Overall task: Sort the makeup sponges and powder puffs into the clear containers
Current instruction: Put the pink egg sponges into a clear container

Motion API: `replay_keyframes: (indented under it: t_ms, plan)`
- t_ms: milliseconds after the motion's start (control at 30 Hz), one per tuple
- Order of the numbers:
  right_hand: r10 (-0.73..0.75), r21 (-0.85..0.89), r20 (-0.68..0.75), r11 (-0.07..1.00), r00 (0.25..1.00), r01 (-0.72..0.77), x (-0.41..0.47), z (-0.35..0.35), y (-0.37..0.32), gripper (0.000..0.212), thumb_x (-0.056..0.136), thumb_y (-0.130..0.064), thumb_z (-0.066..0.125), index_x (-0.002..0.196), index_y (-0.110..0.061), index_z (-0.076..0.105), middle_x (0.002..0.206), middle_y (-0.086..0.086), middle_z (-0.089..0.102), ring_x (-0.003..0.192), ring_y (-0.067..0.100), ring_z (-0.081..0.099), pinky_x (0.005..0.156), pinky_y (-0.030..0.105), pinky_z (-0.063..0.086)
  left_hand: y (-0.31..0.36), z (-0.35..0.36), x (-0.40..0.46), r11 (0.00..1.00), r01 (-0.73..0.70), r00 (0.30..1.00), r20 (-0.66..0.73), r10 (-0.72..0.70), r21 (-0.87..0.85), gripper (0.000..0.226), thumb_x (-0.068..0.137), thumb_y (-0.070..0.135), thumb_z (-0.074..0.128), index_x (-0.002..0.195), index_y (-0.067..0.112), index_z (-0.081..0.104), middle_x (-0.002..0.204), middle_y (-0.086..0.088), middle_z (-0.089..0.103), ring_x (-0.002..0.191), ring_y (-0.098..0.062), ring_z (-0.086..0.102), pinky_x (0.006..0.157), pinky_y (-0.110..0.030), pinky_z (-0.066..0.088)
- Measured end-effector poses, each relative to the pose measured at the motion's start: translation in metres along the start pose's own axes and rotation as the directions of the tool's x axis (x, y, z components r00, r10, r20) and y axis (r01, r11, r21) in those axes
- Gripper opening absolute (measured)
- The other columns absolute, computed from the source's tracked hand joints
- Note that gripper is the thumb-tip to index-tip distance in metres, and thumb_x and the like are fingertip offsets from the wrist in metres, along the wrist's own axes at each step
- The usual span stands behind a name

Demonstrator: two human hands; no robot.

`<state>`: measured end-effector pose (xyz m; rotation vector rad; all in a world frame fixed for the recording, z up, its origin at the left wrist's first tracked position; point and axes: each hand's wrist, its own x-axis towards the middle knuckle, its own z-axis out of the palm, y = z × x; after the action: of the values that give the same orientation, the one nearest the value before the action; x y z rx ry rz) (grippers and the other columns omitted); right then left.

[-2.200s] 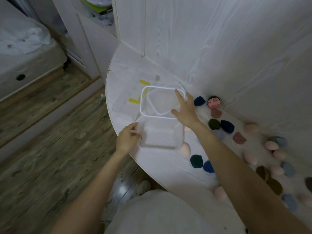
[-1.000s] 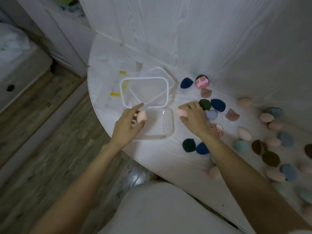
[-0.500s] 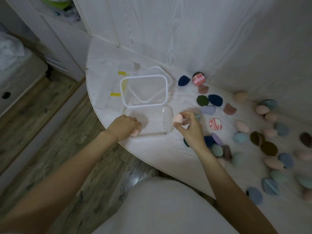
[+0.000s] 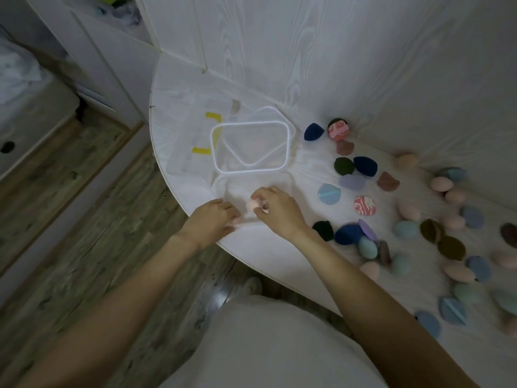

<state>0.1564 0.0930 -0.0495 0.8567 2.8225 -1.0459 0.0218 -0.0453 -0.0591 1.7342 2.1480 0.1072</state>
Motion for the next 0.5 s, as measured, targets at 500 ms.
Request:
replay_keyframes:
  t_ms: [500]
  plan:
    - [-0.103, -0.095, -0.043, 0.991, 0.994, 0.099, -0.021, -0.021, 0.016, 0.022, 0.091, -0.024, 0.055, 0.104, -0.011, 0.069, 0.1, 0.004, 0.069, 0.1, 0.019, 0.054, 0.088, 0.032, 0.046, 0.033, 0.015, 0.011, 0.997, -0.026, 0.98, -0.193, 0.039, 0.071, 0.039, 0.07, 0.019, 0.076, 0.107, 0.011, 0.066, 0.096, -0.009, 0.07, 0.073, -0.032, 0.061, 0.075, -0.037, 0.048]
